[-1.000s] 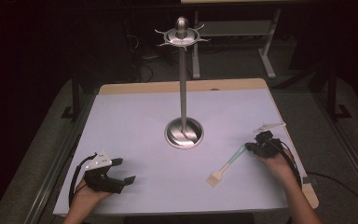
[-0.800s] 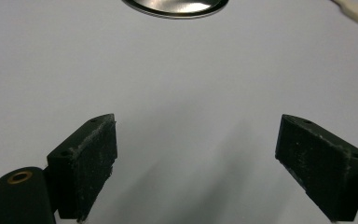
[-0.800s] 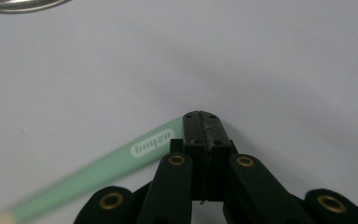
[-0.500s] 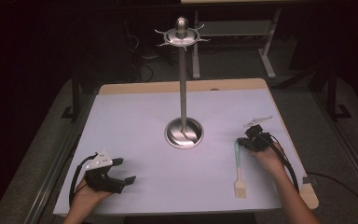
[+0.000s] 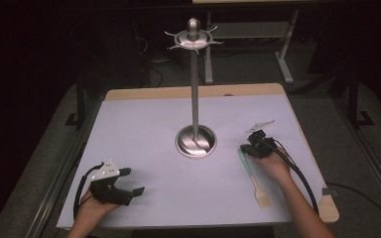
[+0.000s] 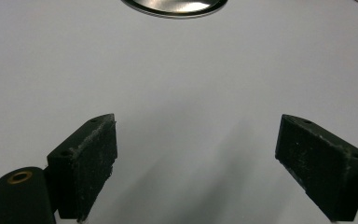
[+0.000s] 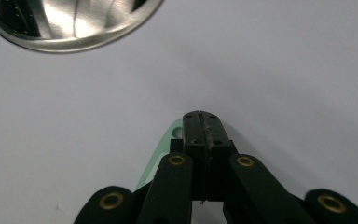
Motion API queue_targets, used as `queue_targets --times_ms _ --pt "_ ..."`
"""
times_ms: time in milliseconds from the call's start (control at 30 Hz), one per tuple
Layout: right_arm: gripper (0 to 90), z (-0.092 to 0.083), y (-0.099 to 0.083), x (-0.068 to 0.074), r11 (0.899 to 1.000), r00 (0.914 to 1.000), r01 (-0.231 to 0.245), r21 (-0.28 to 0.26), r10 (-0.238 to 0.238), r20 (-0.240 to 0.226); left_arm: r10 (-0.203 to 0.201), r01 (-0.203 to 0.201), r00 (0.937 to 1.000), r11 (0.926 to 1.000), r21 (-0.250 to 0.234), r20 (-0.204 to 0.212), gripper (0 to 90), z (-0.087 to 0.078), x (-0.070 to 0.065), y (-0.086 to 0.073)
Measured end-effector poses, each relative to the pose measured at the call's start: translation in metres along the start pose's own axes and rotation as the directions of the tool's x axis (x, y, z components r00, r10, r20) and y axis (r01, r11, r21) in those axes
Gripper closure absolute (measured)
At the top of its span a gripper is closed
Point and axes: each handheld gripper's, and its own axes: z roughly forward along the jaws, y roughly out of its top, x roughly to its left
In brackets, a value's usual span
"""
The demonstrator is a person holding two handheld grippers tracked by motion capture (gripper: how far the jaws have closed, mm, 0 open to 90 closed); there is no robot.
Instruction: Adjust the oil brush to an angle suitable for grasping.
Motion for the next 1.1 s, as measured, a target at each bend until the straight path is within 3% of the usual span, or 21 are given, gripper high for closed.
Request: queue_targets --times_ms 433,600,667,900,1067,1100 --pt "90.0 0.012 0.011 0.018 0.999 0.9977 0.039 -0.013 -0.04 -0.055 0.007 -0.007 1.0 1.0 0.002 -0.001 12.4 0.0 0.0 0.0" --pt "90.0 0.014 0.011 0.027 0.998 0.9921 0.053 -0.02 -0.055 -0.113 0.007 -0.007 1.0 1.0 0.003 0.0 12.4 0.0 -0.001 0.0" --pt "90.0 0.014 0.011 0.03 0.998 0.9924 0.066 -0.023 -0.068 -0.102 0.005 -0.005 1.0 1.0 0.004 0.001 12.4 0.0 -0.001 0.0" --pt "89.9 -0.009 0.006 0.032 0.997 0.9932 0.073 -0.04 -0.076 -0.088 -0.006 0.006 1.0 1.0 0.001 0.002 12.4 0.0 -0.002 0.0" --pt "89.9 -0.025 -0.01 0.036 0.997 0.9925 0.071 -0.031 -0.073 -0.098 0.009 -0.009 1.0 0.9999 0.008 0.003 12.4 0.0 -0.002 0.0" --pt "90.0 -0.033 -0.02 0.037 0.997 0.9925 0.075 -0.027 -0.077 -0.095 0.011 -0.011 0.9999 0.9999 0.008 0.003 12.4 -0.001 -0.002 0.0"
